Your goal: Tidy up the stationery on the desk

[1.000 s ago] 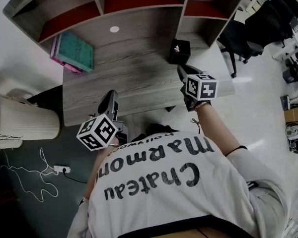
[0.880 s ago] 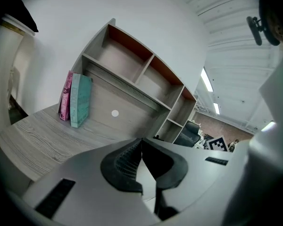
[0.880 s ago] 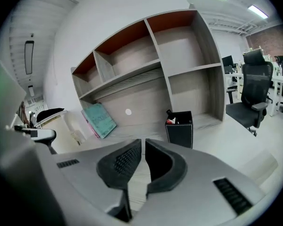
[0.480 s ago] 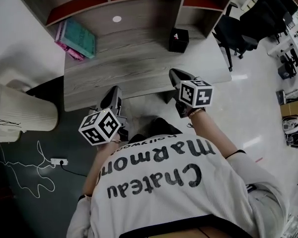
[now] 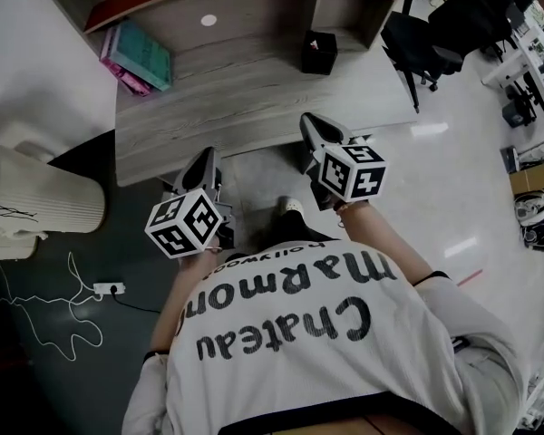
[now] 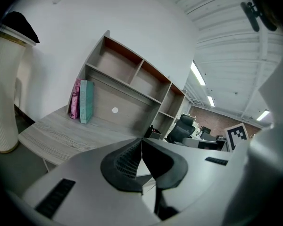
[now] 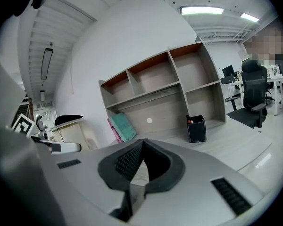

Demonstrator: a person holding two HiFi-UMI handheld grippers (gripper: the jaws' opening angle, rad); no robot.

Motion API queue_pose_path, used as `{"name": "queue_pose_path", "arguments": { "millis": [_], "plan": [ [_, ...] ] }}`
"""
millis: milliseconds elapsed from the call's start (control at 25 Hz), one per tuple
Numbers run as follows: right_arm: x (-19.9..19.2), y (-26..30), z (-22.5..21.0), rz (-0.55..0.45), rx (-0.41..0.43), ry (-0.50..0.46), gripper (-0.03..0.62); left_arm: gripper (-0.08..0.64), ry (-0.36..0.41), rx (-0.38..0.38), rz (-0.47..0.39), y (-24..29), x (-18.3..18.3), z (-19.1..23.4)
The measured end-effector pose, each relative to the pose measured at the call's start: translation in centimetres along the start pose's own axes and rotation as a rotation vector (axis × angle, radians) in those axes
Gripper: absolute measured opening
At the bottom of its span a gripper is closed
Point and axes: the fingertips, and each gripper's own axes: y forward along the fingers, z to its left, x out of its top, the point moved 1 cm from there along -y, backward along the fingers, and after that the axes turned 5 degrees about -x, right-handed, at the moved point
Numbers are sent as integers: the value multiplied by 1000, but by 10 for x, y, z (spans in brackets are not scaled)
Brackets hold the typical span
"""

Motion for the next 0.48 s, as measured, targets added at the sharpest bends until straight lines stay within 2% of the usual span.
{"name": "queue_pose_path", "arguments": {
  "millis": [480],
  "plan": [
    [-15, -18, 10, 18, -20, -31, 15, 15, 1, -8, 10, -13, -13, -4]
  ]
}}
